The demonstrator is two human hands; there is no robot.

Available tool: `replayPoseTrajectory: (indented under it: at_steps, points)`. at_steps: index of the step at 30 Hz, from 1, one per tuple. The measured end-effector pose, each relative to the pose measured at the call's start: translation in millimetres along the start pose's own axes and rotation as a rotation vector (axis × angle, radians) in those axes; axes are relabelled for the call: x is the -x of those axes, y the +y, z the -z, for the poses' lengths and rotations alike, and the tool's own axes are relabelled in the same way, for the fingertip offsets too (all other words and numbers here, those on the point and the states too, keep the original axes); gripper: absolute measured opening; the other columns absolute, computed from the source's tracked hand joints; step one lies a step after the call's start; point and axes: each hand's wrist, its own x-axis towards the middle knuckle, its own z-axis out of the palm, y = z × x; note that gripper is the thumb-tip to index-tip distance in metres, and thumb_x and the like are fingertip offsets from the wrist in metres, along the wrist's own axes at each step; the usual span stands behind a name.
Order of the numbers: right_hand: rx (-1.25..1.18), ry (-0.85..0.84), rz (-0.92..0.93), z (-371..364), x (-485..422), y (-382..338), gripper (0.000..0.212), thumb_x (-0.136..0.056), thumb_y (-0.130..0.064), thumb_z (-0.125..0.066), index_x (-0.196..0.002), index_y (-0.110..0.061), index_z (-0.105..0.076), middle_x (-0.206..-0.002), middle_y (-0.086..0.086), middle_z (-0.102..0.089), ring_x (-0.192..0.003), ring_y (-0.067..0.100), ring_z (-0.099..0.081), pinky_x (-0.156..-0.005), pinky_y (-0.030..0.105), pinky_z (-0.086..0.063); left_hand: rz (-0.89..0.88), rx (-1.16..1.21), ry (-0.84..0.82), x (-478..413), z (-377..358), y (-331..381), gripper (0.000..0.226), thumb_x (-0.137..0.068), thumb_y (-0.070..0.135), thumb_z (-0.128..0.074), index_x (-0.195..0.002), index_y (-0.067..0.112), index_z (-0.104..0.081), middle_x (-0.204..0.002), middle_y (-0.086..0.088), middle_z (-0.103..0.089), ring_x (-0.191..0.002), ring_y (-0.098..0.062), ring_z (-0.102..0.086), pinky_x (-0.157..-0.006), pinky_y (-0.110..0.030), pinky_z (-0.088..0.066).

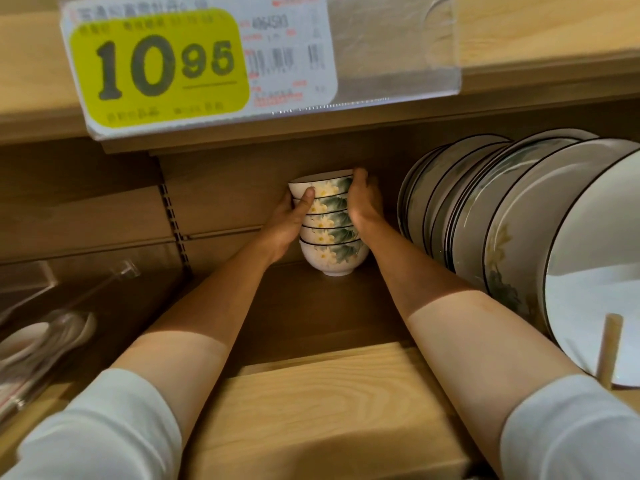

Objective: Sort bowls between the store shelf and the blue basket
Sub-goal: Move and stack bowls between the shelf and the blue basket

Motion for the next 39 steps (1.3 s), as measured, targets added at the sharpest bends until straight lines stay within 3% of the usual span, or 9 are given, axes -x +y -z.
replayPoseTrajectory:
  at_steps: [4,7,12,17,24,29,32,36,39]
  points:
    - [-0.006,-0.012,0.001,0,0,2,0.055,-0.1,-0.047,-0.032,-0.143,-0.013,-0.037,-0.143,0.013,-0.047,-0.129,0.032,-0.045,-0.105,0.039,-0.034,-0.018,-0.015,0.039,1,-2,-2,0.045,-0.097,0.038,-0.051,-0.137,0.017,-0.045,-0.117,0.006,-0.064,-0.101,-0.002,-0.064,-0.076,-0.015,-0.052]
    - [-0.024,-0.012,0.009,-1,0,3,0.054,-0.1,-0.048,-0.034,-0.142,-0.014,-0.038,-0.141,0.012,-0.049,-0.127,0.031,-0.047,-0.101,0.037,-0.035,-0.018,-0.028,0.051,1,-4,-3,0.049,-0.097,0.039,-0.052,-0.139,0.016,-0.044,-0.122,0.001,-0.063,-0.105,-0.007,-0.063,-0.08,-0.018,-0.052]
    - [-0.045,-0.004,0.009,-1,3,6,0.054,-0.099,-0.047,-0.037,-0.141,-0.014,-0.036,-0.138,0.011,-0.051,-0.124,0.03,-0.049,-0.099,0.037,-0.038,-0.022,-0.047,0.063,2,-4,-4,0.05,-0.096,0.042,-0.053,-0.139,0.018,-0.044,-0.116,0.01,-0.065,-0.099,0.003,-0.063,-0.073,-0.013,-0.053]
    - [-0.048,-0.012,-0.002,-2,6,6,0.054,-0.099,-0.049,-0.039,-0.14,-0.014,-0.037,-0.135,0.011,-0.052,-0.122,0.029,-0.051,-0.097,0.034,-0.039,-0.003,-0.063,0.08,3,-4,-3,0.053,-0.095,0.043,-0.055,-0.141,0.019,-0.043,-0.124,0.003,-0.064,-0.107,-0.006,-0.063,-0.084,-0.021,-0.053]
    - [-0.057,-0.006,0.005,-3,9,7,0.052,-0.099,-0.048,-0.038,-0.14,-0.015,-0.039,-0.136,0.01,-0.052,-0.123,0.029,-0.051,-0.095,0.032,-0.037,0.021,-0.074,0.082,8,-6,3,0.047,-0.097,0.037,-0.053,-0.139,0.017,-0.044,-0.119,0.004,-0.064,-0.099,0.0,-0.064,-0.072,-0.013,-0.053]
    - [-0.1,0.006,-0.02,-2,15,9,0.056,-0.1,-0.053,-0.033,-0.145,-0.02,-0.036,-0.143,0.011,-0.048,-0.13,0.029,-0.047,-0.109,0.042,-0.036,0.069,-0.112,0.095,14,-9,17,0.048,-0.096,0.04,-0.054,-0.139,0.02,-0.044,-0.121,0.004,-0.062,-0.1,-0.003,-0.062,-0.073,-0.015,-0.05]
    - [-0.072,-0.009,-0.069,2,24,8,0.061,-0.099,-0.057,-0.026,-0.148,-0.021,-0.03,-0.145,0.014,-0.044,-0.131,0.032,-0.045,-0.109,0.044,-0.035,0.114,-0.139,0.133,26,-11,31,0.051,-0.097,0.044,-0.05,-0.141,0.02,-0.04,-0.12,0.008,-0.055,-0.101,-0.005,-0.056,-0.07,-0.012,-0.045]
    - [-0.06,-0.014,-0.105,15,46,0,0.062,-0.1,-0.057,-0.022,-0.147,-0.019,-0.035,-0.144,0.015,-0.046,-0.13,0.033,-0.047,-0.109,0.044,-0.035,0.192,-0.178,0.172,54,-15,49,0.063,-0.097,0.057,-0.037,-0.147,0.018,-0.034,-0.147,-0.003,-0.044,-0.129,-0.019,-0.046,-0.096,-0.027,-0.038]
    - [-0.059,-0.027,-0.135,28,63,-9,0.062,-0.101,-0.054,-0.021,-0.144,-0.015,-0.042,-0.142,0.015,-0.05,-0.128,0.032,-0.049,-0.108,0.04,-0.036,0.217,-0.128,0.219,82,-23,68,0.055,-0.101,0.052,-0.031,-0.145,0.019,-0.039,-0.148,-0.005,-0.044,-0.129,-0.02,-0.045,-0.091,-0.026,-0.034]
